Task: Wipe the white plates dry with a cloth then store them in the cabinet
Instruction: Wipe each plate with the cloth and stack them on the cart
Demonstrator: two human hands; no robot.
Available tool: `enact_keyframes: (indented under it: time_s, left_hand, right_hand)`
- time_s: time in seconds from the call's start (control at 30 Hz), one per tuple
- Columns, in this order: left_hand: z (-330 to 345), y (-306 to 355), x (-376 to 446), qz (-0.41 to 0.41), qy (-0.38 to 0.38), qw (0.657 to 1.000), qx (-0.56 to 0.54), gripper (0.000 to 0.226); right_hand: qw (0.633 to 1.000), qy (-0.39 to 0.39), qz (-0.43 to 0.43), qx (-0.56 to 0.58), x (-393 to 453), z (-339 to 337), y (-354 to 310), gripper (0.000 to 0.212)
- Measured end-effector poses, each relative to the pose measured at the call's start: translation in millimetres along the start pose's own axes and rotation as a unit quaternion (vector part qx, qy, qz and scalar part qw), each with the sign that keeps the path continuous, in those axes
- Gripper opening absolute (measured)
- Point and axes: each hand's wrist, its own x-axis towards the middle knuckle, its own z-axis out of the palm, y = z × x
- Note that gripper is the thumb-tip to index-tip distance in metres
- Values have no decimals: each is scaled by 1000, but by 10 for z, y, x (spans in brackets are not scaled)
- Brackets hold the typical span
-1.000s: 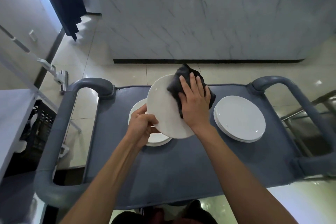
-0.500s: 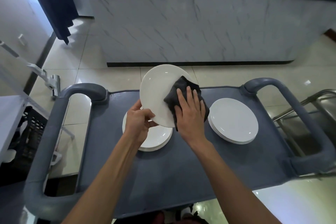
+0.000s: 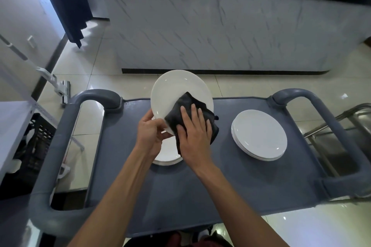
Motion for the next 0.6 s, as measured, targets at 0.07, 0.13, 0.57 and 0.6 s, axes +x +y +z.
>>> enact_keyframes:
  time_s: [0.07, 0.13, 0.57, 0.6]
  left_hand:
    - [-8, 19, 3, 4, 0, 1000, -3, 56]
    - [1, 39, 1, 9, -1, 1000, -2, 56]
    - [57, 85, 38, 9, -13, 1000, 11, 47]
    - [43, 84, 43, 6, -13, 1000, 16, 47]
  right_hand:
    - [1000, 3, -5, 3, -6, -20, 27, 59]
    - [1000, 10, -1, 5, -1, -39, 54, 59]
    - [985, 80, 67, 136, 214, -260, 361, 58]
    - [984, 80, 70, 146, 223, -285, 380, 59]
